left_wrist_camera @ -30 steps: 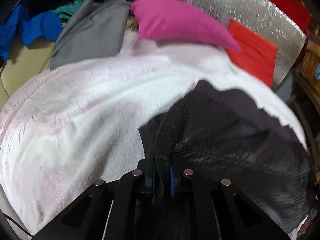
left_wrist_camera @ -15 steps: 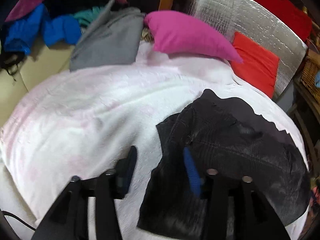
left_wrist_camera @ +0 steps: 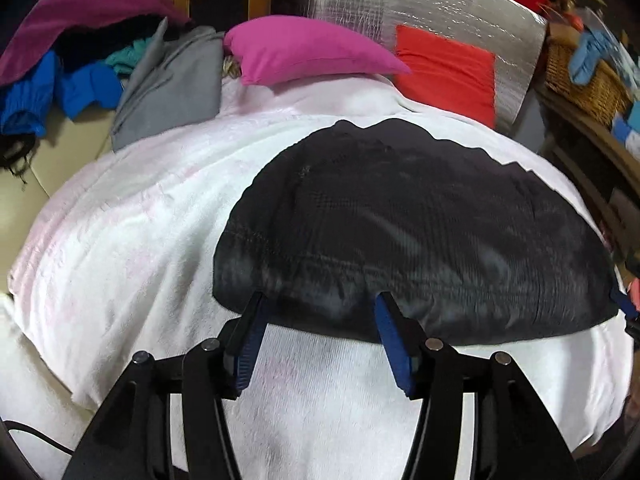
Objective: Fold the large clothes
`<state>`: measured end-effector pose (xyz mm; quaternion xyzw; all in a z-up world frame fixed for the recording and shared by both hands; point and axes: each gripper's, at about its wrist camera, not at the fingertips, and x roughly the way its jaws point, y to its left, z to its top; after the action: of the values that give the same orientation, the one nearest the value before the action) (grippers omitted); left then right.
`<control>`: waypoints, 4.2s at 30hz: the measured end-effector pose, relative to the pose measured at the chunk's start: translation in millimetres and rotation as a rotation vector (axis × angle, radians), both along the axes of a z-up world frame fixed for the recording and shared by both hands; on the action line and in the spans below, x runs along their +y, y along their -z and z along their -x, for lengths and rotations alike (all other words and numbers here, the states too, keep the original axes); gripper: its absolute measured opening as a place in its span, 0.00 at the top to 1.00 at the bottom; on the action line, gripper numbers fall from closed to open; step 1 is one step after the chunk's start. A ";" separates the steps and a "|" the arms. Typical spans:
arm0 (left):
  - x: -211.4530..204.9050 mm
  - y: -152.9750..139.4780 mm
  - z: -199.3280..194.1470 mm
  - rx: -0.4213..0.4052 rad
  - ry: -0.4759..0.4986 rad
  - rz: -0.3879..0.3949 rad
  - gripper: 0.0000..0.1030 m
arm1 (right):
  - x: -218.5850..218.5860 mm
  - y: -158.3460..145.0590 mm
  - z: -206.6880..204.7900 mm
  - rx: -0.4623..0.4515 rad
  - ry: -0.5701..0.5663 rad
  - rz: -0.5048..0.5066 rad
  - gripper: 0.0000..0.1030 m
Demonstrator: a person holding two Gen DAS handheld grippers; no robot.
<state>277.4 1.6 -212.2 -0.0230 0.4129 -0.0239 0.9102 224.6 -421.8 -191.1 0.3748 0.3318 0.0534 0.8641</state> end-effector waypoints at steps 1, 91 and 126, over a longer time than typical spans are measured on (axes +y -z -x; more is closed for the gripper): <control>-1.2 -0.7 3.2 -0.010 -0.003 -0.014 0.45 | 4.1 2.9 3.2 0.007 -0.022 -0.025 0.33; 74.4 36.0 -61.5 0.184 -0.236 0.500 0.34 | -77.8 83.7 -33.8 0.099 0.376 -0.399 0.23; -7.6 -24.3 -29.8 -0.197 -0.068 -0.122 0.29 | 33.0 -18.9 -19.5 -0.079 0.191 0.403 0.41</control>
<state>307.2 -6.1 -187.8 0.0208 0.3213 0.0300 0.9463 244.1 -388.8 -172.3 0.2220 0.2646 -0.0816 0.9349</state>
